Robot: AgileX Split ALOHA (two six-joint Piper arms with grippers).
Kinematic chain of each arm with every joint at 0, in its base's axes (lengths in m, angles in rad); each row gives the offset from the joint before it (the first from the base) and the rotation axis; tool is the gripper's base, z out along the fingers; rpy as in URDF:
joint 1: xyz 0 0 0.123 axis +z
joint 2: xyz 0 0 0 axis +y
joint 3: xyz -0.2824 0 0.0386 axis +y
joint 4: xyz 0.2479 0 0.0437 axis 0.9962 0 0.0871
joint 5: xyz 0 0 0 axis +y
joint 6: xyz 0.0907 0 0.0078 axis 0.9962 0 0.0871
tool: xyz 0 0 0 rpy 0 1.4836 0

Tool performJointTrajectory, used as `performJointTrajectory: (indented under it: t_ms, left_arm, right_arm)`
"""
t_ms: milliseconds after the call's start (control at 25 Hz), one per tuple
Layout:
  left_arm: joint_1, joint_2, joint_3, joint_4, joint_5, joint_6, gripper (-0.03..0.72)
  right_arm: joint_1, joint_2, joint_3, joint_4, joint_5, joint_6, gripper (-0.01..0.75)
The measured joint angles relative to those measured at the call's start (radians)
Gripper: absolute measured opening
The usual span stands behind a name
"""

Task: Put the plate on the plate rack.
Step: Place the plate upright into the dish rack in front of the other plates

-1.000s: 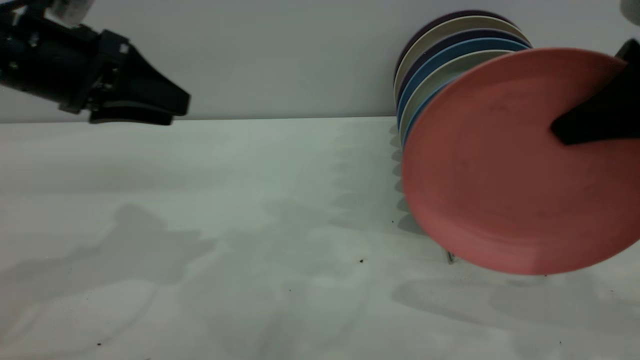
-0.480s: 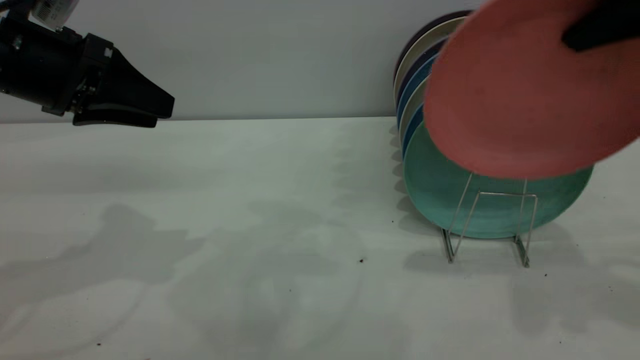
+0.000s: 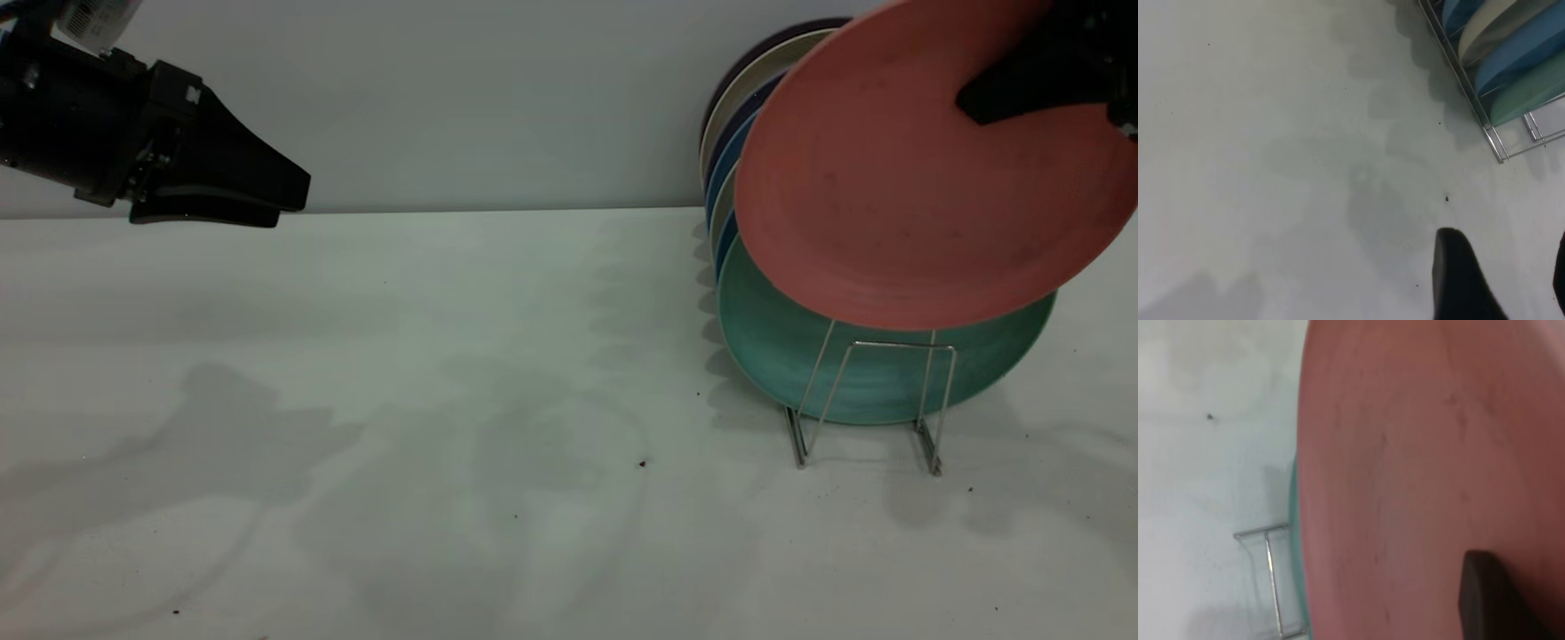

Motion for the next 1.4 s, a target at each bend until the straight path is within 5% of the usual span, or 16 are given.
performJointTrajectory:
  t_ms: [880,1400]
  left_arm:
    - [0.000,0.000,0.000,0.000,-0.015,-0.002,0.381]
    - [0.000,0.000,0.000,0.011,-0.074,-0.072,0.381]
  right_arm:
    - [0.000,0.151,-0.006,-0.016,-0.007,0.000,0.135]
    - [0.000,0.131,-0.007,-0.015,0.117,0.169,0.443]
